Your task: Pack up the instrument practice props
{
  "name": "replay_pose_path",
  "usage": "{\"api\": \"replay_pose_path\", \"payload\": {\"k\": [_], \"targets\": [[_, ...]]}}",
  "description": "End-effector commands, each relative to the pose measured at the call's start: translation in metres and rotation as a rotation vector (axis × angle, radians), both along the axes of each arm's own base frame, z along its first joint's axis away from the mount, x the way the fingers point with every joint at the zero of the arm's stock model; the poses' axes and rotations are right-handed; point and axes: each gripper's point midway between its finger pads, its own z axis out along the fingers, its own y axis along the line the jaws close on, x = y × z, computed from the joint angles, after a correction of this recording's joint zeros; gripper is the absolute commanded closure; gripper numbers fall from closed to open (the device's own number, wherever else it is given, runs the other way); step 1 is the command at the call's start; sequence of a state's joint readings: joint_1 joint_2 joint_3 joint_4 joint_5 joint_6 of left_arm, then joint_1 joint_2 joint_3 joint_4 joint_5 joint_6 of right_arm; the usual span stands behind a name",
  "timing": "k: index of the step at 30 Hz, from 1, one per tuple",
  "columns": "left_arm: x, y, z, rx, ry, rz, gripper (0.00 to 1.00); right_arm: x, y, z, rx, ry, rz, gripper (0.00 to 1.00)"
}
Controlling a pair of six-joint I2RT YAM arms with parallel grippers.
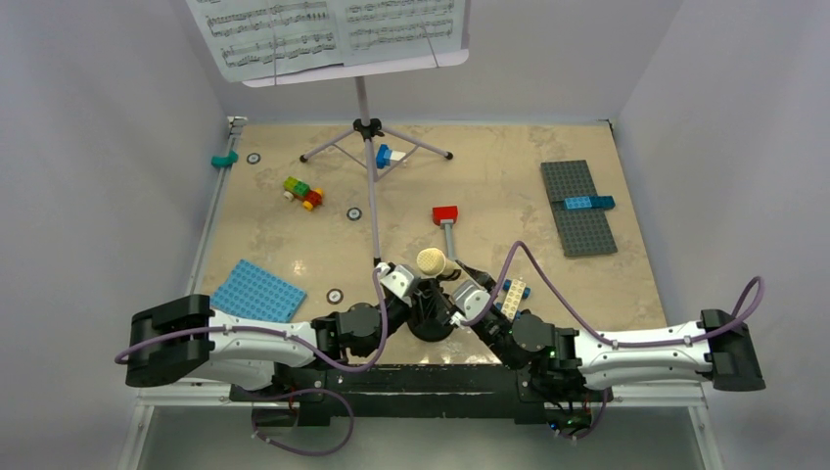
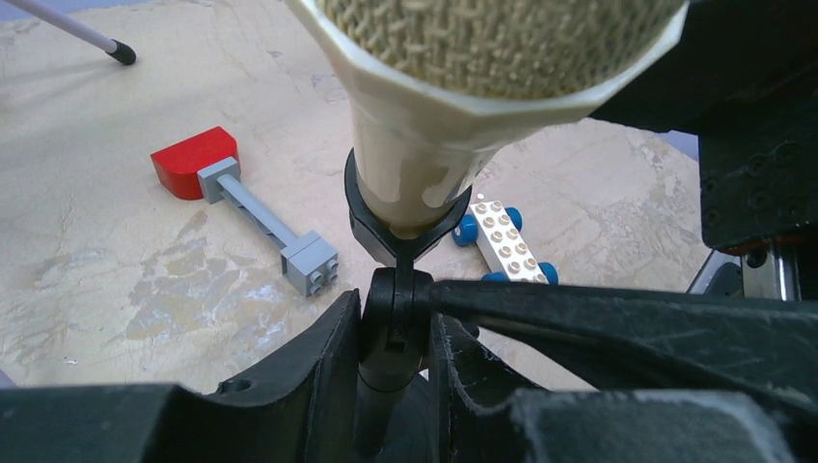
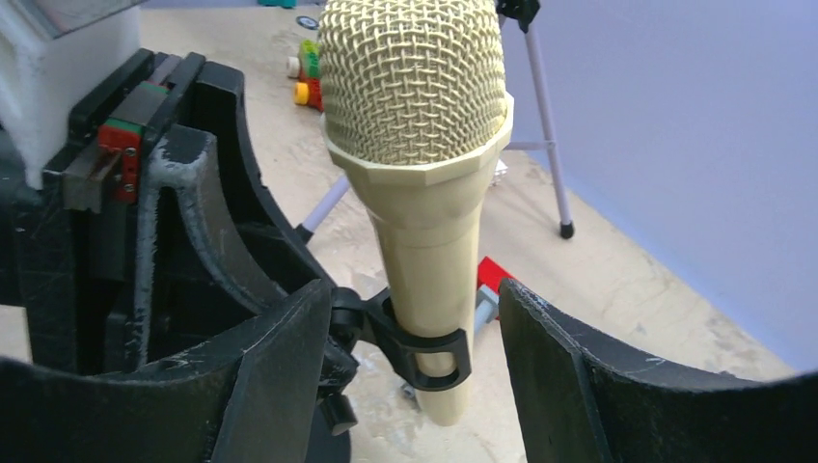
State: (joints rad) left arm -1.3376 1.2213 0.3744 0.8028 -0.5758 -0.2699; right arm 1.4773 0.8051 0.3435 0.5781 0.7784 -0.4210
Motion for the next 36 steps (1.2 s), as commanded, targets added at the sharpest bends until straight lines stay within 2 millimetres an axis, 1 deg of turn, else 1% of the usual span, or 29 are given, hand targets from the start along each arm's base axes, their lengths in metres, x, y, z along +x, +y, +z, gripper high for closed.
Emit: {"api": "replay_pose_path", "payload": {"k": [1,8,13,23,29,33,34,36], "targets": [[-0.006,0.014,-0.046,0.145,0.073,0.007,1.0,0.014,-0.011,0.031,0.075,-0.075,-0.091,0.33],[-0.007,0.011,-0.043,0.169,0.06,-0.003,1.0,0.028,-0.019,0.035,0.1,-0.076,-0.124,0.34],[-0.007,0.008,-0.042,0.177,0.052,-0.009,1.0,0.027,-0.01,0.032,0.075,-0.075,-0.082,0.35],[-0.009,0.005,-0.041,0.187,0.051,-0.021,1.0,0.034,0.0,0.032,0.039,-0.108,-0.089,0.35],[-0.011,0.004,-0.043,0.195,0.052,-0.031,1.0,0.036,0.0,0.039,0.048,-0.143,-0.082,0.42],[-0.012,0.003,-0.045,0.199,0.056,-0.033,1.0,0.035,0.003,0.042,0.038,-0.17,-0.072,0.48],[-0.012,0.004,-0.045,0.2,0.057,-0.033,1.0,0.035,0.004,0.042,0.035,-0.173,-0.069,0.52],[-0.012,0.004,-0.046,0.201,0.057,-0.033,1.0,0.035,0.004,0.044,0.035,-0.177,-0.061,0.66]]}}
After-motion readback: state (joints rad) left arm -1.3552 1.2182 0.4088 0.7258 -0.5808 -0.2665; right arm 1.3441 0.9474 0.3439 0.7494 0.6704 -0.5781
